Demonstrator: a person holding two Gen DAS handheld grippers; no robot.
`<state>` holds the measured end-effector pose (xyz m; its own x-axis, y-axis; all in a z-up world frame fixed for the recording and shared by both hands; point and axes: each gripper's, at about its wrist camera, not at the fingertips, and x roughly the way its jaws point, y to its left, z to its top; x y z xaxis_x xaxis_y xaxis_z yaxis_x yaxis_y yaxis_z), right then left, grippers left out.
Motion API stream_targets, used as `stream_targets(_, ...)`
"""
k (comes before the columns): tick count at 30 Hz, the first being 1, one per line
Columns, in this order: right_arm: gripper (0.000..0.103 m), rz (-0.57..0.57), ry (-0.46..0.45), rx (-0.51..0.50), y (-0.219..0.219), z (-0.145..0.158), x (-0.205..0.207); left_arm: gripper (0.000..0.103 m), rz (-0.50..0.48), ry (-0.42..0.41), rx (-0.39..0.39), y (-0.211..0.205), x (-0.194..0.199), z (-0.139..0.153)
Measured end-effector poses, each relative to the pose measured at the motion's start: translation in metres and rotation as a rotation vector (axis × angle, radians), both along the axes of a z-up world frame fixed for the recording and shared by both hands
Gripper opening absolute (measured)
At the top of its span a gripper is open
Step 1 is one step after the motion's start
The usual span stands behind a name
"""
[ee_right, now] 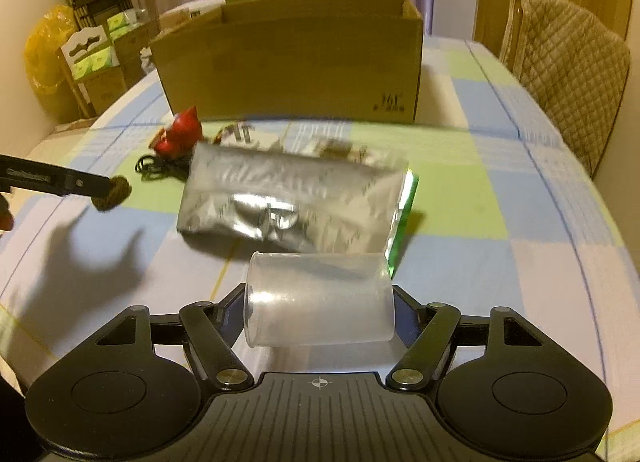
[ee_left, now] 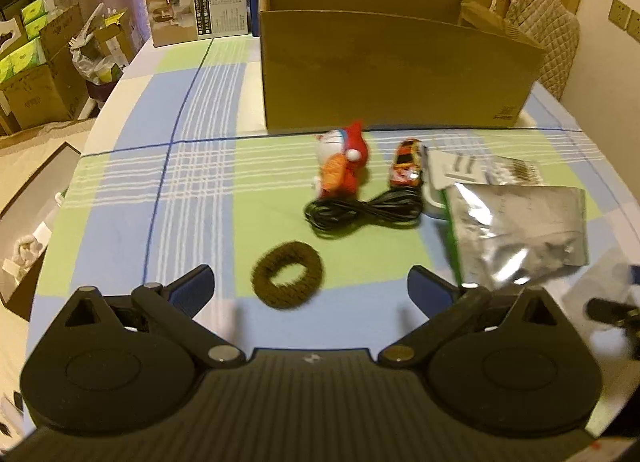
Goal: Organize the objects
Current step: 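Grasp the frosted plastic cylinder with the right tool while the left tool grasps the brown hair tie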
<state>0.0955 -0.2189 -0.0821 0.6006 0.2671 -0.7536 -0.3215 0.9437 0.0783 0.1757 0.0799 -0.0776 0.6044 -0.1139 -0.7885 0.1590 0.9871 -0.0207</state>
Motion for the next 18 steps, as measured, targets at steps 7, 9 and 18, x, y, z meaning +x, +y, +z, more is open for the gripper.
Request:
stream_targets(7,0.069,-0.005,-0.022,-0.008,0.002,0.007,0.007,0.068,-0.068,0.058,0.034,0.005,0.025,-0.017)
stream_targets(9,0.069,-0.010,-0.017,-0.006,0.002,0.007,0.009,0.065,-0.074,0.054,0.039,0.005,0.027,-0.020)
stream_targets(18,0.069,-0.019,-0.022,-0.007,0.005,0.009,0.013,0.028,-0.072,0.078,0.036,0.006,0.029,-0.027)
